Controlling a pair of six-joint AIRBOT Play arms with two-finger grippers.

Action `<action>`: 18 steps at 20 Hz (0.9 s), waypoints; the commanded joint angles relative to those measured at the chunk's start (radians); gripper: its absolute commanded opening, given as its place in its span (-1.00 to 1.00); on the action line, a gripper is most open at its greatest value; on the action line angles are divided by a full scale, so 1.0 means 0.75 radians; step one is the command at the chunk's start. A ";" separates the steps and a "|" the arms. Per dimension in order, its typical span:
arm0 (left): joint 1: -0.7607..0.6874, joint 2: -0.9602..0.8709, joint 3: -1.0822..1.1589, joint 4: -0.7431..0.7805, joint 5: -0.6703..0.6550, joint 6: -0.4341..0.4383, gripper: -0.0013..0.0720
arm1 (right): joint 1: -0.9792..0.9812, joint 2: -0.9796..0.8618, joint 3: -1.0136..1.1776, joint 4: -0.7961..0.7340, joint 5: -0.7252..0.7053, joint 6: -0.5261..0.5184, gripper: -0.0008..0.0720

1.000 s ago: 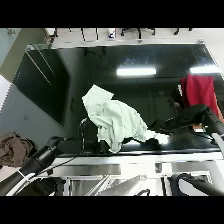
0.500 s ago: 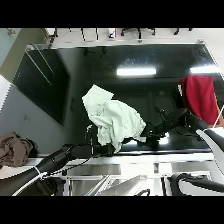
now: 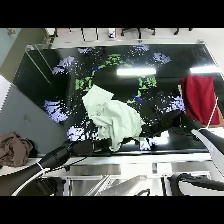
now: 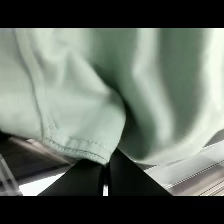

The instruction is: Fold the shirts.

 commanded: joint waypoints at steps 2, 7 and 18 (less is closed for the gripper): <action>0.027 0.070 0.092 0.065 0.050 0.051 -0.91 | -0.019 0.008 0.014 0.007 -0.016 0.007 -0.91; 0.361 0.529 0.395 0.143 0.252 0.079 -0.91 | -0.274 0.264 0.345 0.193 -0.367 0.022 -0.91; 1.075 0.928 1.519 0.144 0.615 0.163 -0.92 | -0.470 0.918 1.590 0.140 -0.226 0.033 -0.91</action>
